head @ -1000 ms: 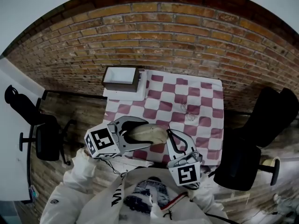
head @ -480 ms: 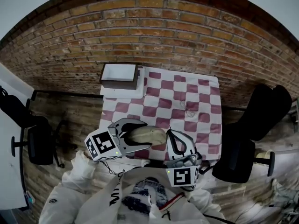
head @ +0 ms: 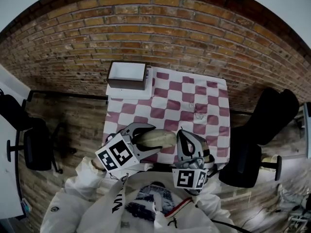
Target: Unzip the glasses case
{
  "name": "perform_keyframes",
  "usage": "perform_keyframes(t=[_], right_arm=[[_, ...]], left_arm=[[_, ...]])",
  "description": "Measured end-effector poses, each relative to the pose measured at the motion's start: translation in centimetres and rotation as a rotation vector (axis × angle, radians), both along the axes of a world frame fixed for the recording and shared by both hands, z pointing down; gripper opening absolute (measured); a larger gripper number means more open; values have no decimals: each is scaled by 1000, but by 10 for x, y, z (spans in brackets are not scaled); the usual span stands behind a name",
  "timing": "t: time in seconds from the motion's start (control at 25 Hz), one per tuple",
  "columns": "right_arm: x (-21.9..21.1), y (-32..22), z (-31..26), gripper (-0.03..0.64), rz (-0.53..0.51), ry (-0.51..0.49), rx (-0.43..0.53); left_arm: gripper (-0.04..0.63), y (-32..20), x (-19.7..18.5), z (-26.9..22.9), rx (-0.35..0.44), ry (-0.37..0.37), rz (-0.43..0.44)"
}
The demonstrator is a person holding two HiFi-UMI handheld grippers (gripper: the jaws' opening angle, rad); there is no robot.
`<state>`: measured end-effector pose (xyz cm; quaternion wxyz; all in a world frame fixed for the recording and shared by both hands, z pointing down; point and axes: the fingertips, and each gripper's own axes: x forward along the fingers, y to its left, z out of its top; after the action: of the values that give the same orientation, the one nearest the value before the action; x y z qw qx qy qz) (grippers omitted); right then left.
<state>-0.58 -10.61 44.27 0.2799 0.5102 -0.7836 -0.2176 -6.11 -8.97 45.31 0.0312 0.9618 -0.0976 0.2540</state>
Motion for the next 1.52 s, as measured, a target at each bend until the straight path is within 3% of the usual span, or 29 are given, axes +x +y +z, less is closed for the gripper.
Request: perform_keyframes(t=[0.52, 0.84, 1.28, 1.52], right_arm=[[-5, -9, 6, 15, 4, 170, 24], [-3, -14, 6, 15, 6, 220, 43], [-2, -14, 4, 15, -10, 286, 76], [-3, -12, 7, 15, -31, 428, 115]], left_arm=[[285, -6, -5, 18, 43, -77, -6], [285, -11, -2, 29, 83, -153, 15], [285, -11, 3, 39, 93, -201, 17], [285, -10, 4, 44, 100, -265, 9]])
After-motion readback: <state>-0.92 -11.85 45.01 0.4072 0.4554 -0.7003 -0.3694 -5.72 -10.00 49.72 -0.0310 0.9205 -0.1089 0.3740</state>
